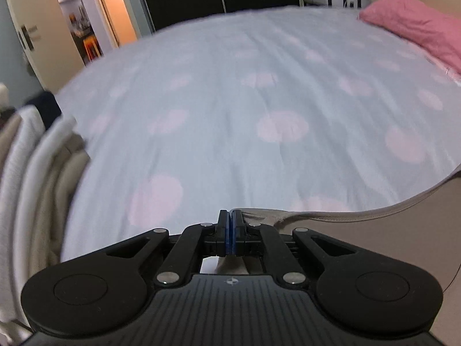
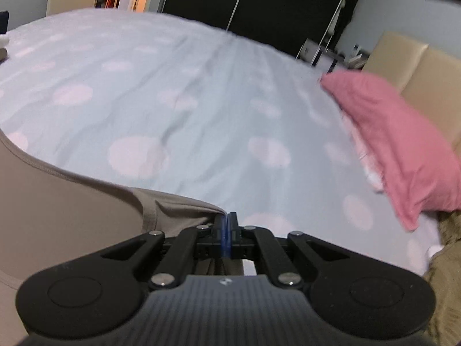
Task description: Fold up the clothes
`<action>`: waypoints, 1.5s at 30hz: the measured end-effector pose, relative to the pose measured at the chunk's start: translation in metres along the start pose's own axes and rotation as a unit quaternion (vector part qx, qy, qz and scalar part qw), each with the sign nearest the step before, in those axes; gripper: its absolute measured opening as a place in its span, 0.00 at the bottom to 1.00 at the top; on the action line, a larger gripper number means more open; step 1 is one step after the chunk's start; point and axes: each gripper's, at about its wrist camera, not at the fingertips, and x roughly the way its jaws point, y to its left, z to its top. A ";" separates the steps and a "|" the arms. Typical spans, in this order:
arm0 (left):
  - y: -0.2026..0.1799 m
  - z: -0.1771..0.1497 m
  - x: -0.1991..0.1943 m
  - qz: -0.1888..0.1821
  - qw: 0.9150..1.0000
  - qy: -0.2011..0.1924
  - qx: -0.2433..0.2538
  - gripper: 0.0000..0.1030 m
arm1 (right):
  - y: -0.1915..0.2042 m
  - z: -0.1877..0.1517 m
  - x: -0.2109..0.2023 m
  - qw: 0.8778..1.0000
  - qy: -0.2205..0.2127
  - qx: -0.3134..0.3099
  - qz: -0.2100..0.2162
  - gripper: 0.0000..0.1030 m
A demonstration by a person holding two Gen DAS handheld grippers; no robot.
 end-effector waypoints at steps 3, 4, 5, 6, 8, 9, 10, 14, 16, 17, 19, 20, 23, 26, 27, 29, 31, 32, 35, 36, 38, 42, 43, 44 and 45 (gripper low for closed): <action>0.005 -0.003 0.009 -0.002 1.000 0.025 -0.014 0.05 | -0.002 -0.005 0.010 0.999 0.022 0.014 0.019 0.02; 0.008 -0.004 0.010 -0.006 0.999 0.032 -0.020 0.08 | -0.004 -0.006 0.013 0.999 0.027 0.019 0.026 0.03; 0.008 -0.003 0.010 -0.012 0.999 0.037 -0.022 0.13 | -0.005 -0.007 0.011 0.999 0.030 0.022 0.033 0.05; 0.011 -0.004 0.005 -0.015 0.999 0.038 -0.023 0.18 | -0.007 -0.007 0.009 0.998 0.032 0.026 0.039 0.07; 0.018 -0.004 -0.008 -0.018 0.999 0.031 -0.024 0.25 | -0.013 -0.006 0.003 0.997 0.041 0.032 0.054 0.16; 0.022 -0.006 -0.017 -0.019 0.999 0.026 -0.025 0.30 | -0.017 -0.005 -0.003 0.997 0.044 0.033 0.053 0.28; 0.026 -0.007 -0.027 -0.020 0.999 0.021 -0.025 0.32 | -0.022 -0.005 -0.012 0.997 0.044 0.036 0.055 0.35; 0.048 -0.025 -0.069 -0.029 0.999 0.019 -0.018 0.41 | -0.047 -0.009 -0.048 0.994 0.051 0.059 0.074 0.37; 0.058 -0.035 -0.093 -0.029 0.999 0.021 -0.011 0.41 | -0.062 -0.018 -0.073 0.992 0.055 0.076 0.080 0.37; 0.062 -0.042 -0.102 -0.030 0.999 0.024 -0.014 0.41 | -0.070 -0.024 -0.086 0.991 0.060 0.084 0.084 0.38; 0.069 -0.057 -0.119 -0.031 0.999 0.031 -0.023 0.41 | -0.084 -0.040 -0.109 0.988 0.076 0.099 0.091 0.37; 0.072 -0.064 -0.127 -0.031 0.999 0.035 -0.028 0.41 | -0.089 -0.050 -0.119 0.986 0.087 0.108 0.092 0.37; 0.083 -0.086 -0.152 -0.033 0.998 0.045 -0.041 0.42 | -0.102 -0.083 -0.148 0.980 0.115 0.132 0.094 0.36; 0.093 -0.108 -0.178 -0.035 0.996 0.056 -0.055 0.44 | -0.108 -0.118 -0.173 0.972 0.139 0.160 0.102 0.37; 0.096 -0.115 -0.186 -0.035 0.996 0.059 -0.060 0.44 | -0.110 -0.131 -0.180 0.968 0.149 0.172 0.105 0.36; 0.103 -0.129 -0.203 -0.036 0.995 0.066 -0.069 0.44 | -0.109 -0.154 -0.191 0.961 0.171 0.186 0.109 0.36; 0.103 -0.142 -0.216 -0.047 0.994 0.064 -0.080 0.44 | -0.107 -0.175 -0.201 0.955 0.190 0.197 0.112 0.36; 0.104 -0.147 -0.221 -0.052 0.993 0.061 -0.084 0.44 | -0.106 -0.185 -0.205 0.953 0.197 0.200 0.113 0.36; 0.103 -0.163 -0.233 -0.053 0.992 0.058 -0.096 0.44 | -0.101 -0.213 -0.215 0.947 0.217 0.207 0.117 0.35; 0.102 -0.166 -0.234 -0.051 0.992 0.059 -0.098 0.44 | -0.101 -0.220 -0.217 0.945 0.221 0.210 0.116 0.35; 0.102 -0.172 -0.238 -0.048 0.991 0.057 -0.109 0.44 | -0.099 -0.233 -0.222 0.942 0.230 0.215 0.114 0.35; 0.100 -0.177 -0.244 -0.059 0.990 0.051 -0.117 0.44 | -0.096 -0.254 -0.228 0.933 0.250 0.230 0.121 0.26; 0.098 -0.177 -0.245 -0.059 0.990 0.048 -0.116 0.44 | -0.095 -0.258 -0.230 0.930 0.255 0.233 0.124 0.21; 0.097 -0.177 -0.246 -0.058 0.991 0.046 -0.114 0.44 | -0.093 -0.262 -0.232 0.928 0.260 0.236 0.126 0.16; 0.095 -0.177 -0.247 -0.058 0.991 0.044 -0.112 0.44 | -0.092 -0.265 -0.234 0.926 0.263 0.239 0.128 0.02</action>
